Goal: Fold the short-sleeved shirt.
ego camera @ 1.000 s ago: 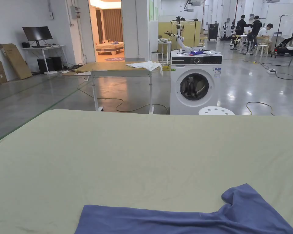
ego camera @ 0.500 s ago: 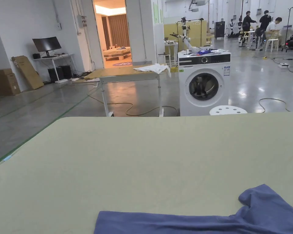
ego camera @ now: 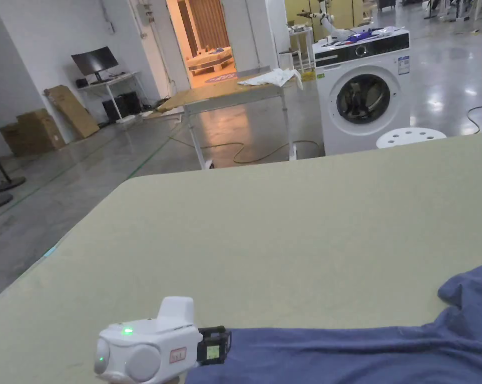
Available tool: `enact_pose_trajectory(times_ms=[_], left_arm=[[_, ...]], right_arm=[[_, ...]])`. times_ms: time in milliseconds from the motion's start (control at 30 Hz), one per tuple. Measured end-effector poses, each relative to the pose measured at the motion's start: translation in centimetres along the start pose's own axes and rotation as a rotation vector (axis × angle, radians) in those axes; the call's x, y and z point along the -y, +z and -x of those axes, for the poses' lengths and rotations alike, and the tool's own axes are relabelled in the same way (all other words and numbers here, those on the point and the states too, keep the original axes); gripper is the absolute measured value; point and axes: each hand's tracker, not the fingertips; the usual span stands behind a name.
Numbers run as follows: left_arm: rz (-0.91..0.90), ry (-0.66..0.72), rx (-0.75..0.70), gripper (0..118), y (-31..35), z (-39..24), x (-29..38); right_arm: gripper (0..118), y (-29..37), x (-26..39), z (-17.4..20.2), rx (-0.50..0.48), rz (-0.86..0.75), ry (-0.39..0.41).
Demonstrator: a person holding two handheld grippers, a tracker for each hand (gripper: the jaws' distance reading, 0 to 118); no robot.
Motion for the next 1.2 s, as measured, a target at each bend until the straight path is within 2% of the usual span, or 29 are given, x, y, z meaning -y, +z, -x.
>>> enact_pose_trajectory(times_ms=[100,233,267,300,333,400,433,533,567,633,667,700,767,833,900,967,1067,1133,1200], left_arm=[[0.061,0.059,-0.077,72,-4.1,1.8,-0.9],[0.135,0.16,-0.094,70,-7.2,3.3,-0.6],[0.119,0.168,-0.08,61,-7.5,3.4,-0.5],[0.114,0.177,-0.072,45,-7.8,3.3,-0.4],[0.115,0.186,-0.073,36,-7.7,3.0,-0.2],[0.122,0.169,-0.096,35,-8.1,2.4,-0.3],[0.091,0.1,-0.157,32,-8.0,2.5,-0.6],[0.105,0.004,-0.139,7,-8.2,1.2,-0.5],[0.135,0.013,-0.132,5,-8.7,0.6,-0.4],[0.184,-0.041,-0.156,5,-9.3,0.4,-0.6],[0.192,-0.036,-0.155,5,-9.4,0.4,-0.8],[0.216,-0.031,-0.14,5,-9.4,0.4,-0.9],[0.246,-0.06,-0.136,5,-9.4,0.3,-1.2],[0.274,-0.046,-0.128,5,-9.6,0.1,-1.4],[0.289,-0.039,-0.133,5,-9.9,0.1,-1.6],[0.304,-0.043,-0.13,5,-9.9,0.0,-1.6],[0.311,-0.049,-0.124,5,-9.4,-0.4,-1.5],[0.31,-0.034,-0.116,5,-9.6,-0.1,-1.6],[0.306,-0.032,-0.111,5,-9.5,0.1,-1.5]], right_arm=[[0,0.4,0.6,-1.0,0.053,0.023,-0.009],[0,0.5,1.4,-2.6,0.093,0.057,-0.076],[0,0.5,1.6,-2.9,0.108,0.069,-0.085],[0,0.5,1.6,-3.2,0.118,0.077,-0.09],[0,0.3,1.6,-3.4,0.123,0.08,-0.093],[0,0.1,1.6,-3.8,0.124,0.086,-0.101],[0,-0.1,1.5,-4.0,0.124,0.087,-0.104],[0,-1.4,0.6,-4.8,0.117,0.089,-0.111],[0,-2.3,-0.2,-5.3,0.109,0.091,-0.116],[0,-4.8,-2.9,-6.7,0.084,0.094,-0.127],[10,-6.3,-4.3,-7.4,0.074,0.114,-0.125],[28,-7.9,-5.8,-8.0,0.073,0.158,-0.11],[73,-12.1,-9.0,-9.6,0.106,0.194,-0.052],[73,-16.6,-11.5,-11.1,0.112,0.279,-0.008],[73,-21.5,-13.0,-12.3,0.135,0.449,0.037],[73,-26.2,-13.1,-13.5,0.184,0.559,0.057],[73,-31.2,-11.6,-15.2,0.235,0.729,0.041],[67,-33.1,-10.4,-15.8,0.285,0.781,0.058],[67,-33.8,-9.3,-16.5,0.274,0.769,0.068]])
